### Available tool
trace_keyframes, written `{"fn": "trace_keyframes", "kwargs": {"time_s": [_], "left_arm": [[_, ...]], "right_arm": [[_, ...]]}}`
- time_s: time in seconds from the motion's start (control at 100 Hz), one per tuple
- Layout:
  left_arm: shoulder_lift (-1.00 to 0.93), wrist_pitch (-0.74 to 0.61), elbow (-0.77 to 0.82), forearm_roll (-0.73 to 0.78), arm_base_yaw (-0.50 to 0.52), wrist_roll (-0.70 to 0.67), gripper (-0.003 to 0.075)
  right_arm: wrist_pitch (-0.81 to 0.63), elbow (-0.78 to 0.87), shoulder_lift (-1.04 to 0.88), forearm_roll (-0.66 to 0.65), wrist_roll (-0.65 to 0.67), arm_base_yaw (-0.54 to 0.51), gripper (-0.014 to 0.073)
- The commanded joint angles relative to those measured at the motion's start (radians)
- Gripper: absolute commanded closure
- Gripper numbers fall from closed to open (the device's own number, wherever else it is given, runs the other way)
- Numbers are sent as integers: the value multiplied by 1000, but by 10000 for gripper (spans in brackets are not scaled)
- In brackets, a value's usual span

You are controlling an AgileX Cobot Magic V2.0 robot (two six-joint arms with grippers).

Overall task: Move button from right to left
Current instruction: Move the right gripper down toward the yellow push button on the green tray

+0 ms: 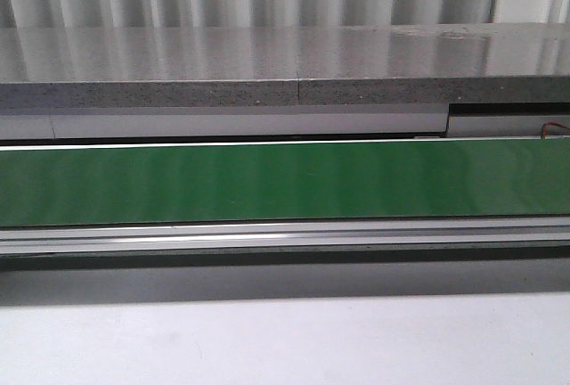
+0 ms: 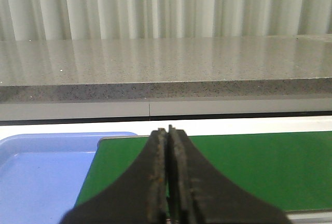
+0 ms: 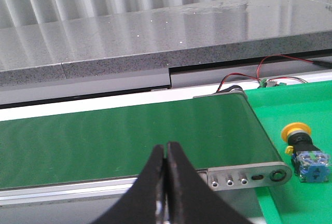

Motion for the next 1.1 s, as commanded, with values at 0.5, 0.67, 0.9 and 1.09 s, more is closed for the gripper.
{"fn": "trace_keyframes", "kwargs": {"time_s": [0.5,0.67,0.9,1.09], "left_arm": [[-35,-85,26,-6,-8,-11,740],[-35,-85,26,-6,-8,-11,740],[-35,-85,26,-6,-8,-11,740],[-35,-85,26,-6,-8,-11,740]], "right_arm": [[-82,-16,-15,1,-2,2,662],[-82,-16,-15,1,-2,2,662],[-152,-36,-15,-9,-2,2,662],[-16,-174,-12,-12,-2,2,662]]}}
